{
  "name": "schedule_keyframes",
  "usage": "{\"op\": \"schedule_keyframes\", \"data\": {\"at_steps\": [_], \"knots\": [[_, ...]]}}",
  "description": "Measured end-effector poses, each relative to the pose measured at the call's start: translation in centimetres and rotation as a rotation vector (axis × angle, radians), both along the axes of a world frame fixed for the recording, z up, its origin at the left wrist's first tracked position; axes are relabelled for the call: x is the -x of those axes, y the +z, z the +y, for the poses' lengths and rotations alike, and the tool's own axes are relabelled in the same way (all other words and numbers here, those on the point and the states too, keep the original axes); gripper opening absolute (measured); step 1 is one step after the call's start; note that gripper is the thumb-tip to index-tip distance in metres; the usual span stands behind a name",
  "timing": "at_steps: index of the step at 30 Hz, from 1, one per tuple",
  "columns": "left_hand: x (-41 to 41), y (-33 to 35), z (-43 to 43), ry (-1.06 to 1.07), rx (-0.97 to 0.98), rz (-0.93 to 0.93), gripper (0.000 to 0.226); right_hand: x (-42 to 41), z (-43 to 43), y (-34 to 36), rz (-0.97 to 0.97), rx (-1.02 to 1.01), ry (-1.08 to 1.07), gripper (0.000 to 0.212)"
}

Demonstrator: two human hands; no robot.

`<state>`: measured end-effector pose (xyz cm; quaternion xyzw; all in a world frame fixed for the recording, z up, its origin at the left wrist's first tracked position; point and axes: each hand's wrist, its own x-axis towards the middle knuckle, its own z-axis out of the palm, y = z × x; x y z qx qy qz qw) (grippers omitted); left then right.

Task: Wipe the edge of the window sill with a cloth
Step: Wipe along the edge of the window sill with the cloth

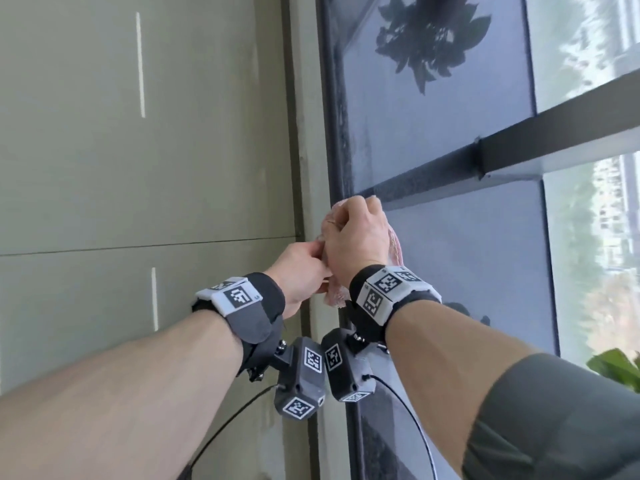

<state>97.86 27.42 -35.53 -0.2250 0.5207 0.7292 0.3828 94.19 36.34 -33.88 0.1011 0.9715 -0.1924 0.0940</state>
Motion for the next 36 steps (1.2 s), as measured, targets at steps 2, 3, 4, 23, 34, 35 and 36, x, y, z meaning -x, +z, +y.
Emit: {"op": "schedule_keyframes", "data": {"at_steps": [2, 3, 4, 23, 34, 35, 36], "knots": [[3.1, 0.0, 0.3, -0.004, 0.01, -0.008, 0.027, 3.1, 0.3, 0.1, -0.015, -0.002, -0.005, 0.025], [4.6, 0.2, 0.5, -0.008, 0.01, -0.011, 0.027, 4.6, 0.4, 0.4, -0.022, -0.009, -0.007, 0.024], [5.5, 0.4, 0.7, -0.002, 0.009, -0.01, 0.026, 5.5, 0.6, 0.7, -0.025, -0.005, -0.016, 0.026], [29.2, -0.4, -4.0, 0.111, 0.02, 0.0, 0.015, 31.0, -4.5, 0.5, -0.103, -0.06, 0.082, 0.009], [43.4, -1.3, -7.7, 0.01, 0.012, 0.023, 0.007, 44.5, -7.7, 0.3, -0.13, -0.1, -0.023, 0.019], [44.4, -1.3, -8.1, 0.003, 0.009, 0.021, 0.008, 45.4, -7.9, 0.2, -0.127, -0.096, -0.033, 0.018], [45.6, -1.4, -8.6, -0.008, 0.011, 0.018, 0.008, 46.5, -8.4, 0.1, -0.129, -0.084, -0.052, 0.018]]}}
